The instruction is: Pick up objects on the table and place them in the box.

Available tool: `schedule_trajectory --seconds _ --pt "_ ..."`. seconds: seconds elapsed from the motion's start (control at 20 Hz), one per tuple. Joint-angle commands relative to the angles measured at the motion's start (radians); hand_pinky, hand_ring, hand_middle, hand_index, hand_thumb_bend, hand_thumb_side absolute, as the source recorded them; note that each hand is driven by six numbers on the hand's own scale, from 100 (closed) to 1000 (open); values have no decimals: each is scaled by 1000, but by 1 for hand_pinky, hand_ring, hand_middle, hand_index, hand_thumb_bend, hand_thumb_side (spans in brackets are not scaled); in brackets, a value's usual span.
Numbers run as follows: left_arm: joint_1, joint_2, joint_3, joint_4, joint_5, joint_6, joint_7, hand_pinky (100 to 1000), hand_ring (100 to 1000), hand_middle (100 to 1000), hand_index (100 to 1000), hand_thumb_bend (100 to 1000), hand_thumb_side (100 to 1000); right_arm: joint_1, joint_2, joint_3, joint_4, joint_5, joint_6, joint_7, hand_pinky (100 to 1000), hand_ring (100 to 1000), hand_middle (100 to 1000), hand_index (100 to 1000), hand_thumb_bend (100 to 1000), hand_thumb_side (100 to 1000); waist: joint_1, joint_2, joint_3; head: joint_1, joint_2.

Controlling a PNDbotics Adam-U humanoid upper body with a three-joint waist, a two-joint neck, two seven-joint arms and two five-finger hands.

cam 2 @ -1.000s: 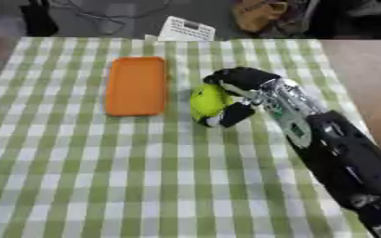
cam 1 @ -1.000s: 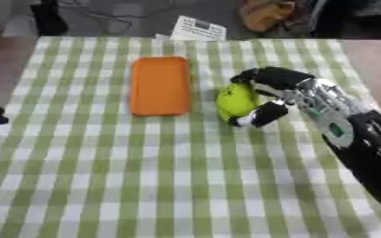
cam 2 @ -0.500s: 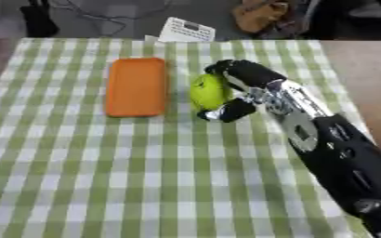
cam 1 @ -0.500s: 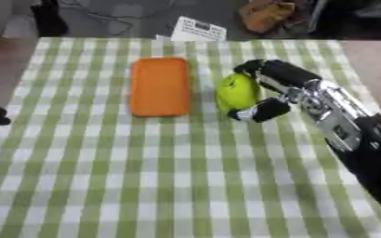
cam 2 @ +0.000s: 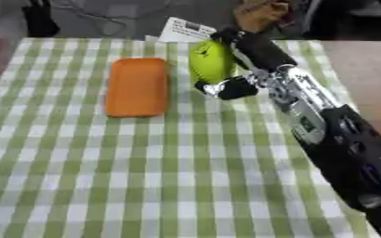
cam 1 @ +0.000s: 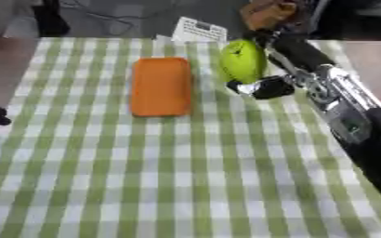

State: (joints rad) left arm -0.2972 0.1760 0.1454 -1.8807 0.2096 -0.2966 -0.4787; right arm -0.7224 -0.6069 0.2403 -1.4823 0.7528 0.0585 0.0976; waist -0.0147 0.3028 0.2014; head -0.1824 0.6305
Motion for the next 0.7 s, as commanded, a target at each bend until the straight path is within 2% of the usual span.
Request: schedule_trajectory --seconds 0.05,0.4,0.7 --pt "-13 21 -6 -12 8 1 -8 653 680 720 769 143 969 -28 -39 -21 -23 -25 34 -49 100 303 416 766 118 100 2 -13 8 -3 -18" --pt "-41 17 -33 -13 27 12 -29 653 682 721 769 146 966 -42 -45 -30 6 -79 138 -243 100 295 404 760 100 100 -20 -14 63 -21 -35" --pt "-61 11 -57 -14 39 26 -57 652 682 722 770 149 969 -46 -44 -31 41 -114 171 -332 100 305 401 767 100 100 -44 -8 112 -35 -42"
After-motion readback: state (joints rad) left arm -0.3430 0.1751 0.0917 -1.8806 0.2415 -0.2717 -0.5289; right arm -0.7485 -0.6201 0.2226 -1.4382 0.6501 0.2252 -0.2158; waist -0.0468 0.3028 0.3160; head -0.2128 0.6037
